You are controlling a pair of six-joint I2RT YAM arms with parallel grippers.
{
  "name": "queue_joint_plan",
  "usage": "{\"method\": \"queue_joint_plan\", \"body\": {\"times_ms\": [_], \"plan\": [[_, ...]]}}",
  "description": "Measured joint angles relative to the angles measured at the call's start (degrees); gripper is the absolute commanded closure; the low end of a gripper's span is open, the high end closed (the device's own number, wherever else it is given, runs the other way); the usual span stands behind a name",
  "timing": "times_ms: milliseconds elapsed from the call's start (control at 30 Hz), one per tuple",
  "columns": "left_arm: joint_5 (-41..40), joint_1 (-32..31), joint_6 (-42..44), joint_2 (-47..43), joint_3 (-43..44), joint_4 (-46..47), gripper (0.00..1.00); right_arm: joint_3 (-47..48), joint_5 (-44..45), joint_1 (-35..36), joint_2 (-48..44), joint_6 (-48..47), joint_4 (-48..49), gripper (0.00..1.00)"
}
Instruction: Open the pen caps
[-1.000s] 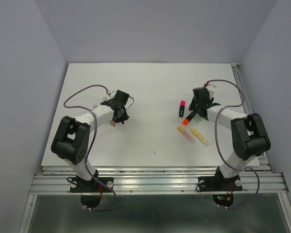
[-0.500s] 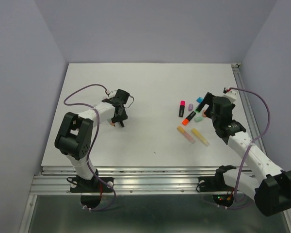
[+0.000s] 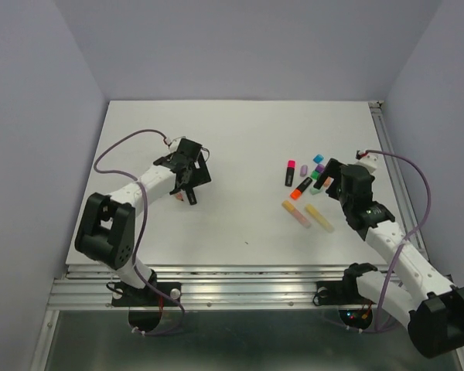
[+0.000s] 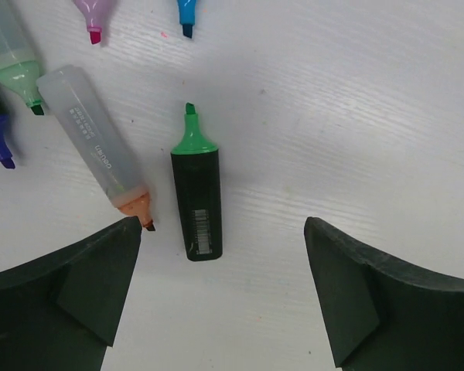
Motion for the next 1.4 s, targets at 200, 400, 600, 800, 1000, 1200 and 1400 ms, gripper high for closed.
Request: {"method": "queue_joint_plan", "body": {"times_ms": [200, 400, 600, 800, 1000, 1200, 1400], "plan": [[4.33, -0.02, 0.09, -13.60, -4.35, 3.69, 0.01, 0.00, -2.43, 0.00, 5.05, -0.04, 0.00, 0.00], [8.35, -0.87, 0.22, -22.34, -8.63, 7.52, 0.01, 0.00, -7.23, 0.00, 8.11, -0.48, 0.57, 0.00], [11.08, -2.58, 1.03, -25.18, -12.28, 10.36, 0.01, 4.35, -16.57, 0.00, 16.33, -0.87, 1.86, 0.00], [11.45, -4.02, 1.84, -27.19, -14.21, 12.83, 0.01, 15.10, -19.39, 0.76, 29.20, -1.86, 2.25, 0.00], [11.52, -4.17, 2.58, -27.63, -15.76, 14.40, 0.01, 29.77, -17.84, 2.05, 44.17, -3.87, 0.72, 0.01], [11.50, -4.26, 2.93, -28.37, -16.37, 15.15, 0.01, 38.75, -14.16, 2.99, 53.66, -5.46, -3.21, 0.01], [11.65, -4.28, 3.37, -28.44, -16.37, 15.69, 0.01, 45.00, -9.79, 3.82, 60.76, -6.95, -6.01, 0.05]]}}
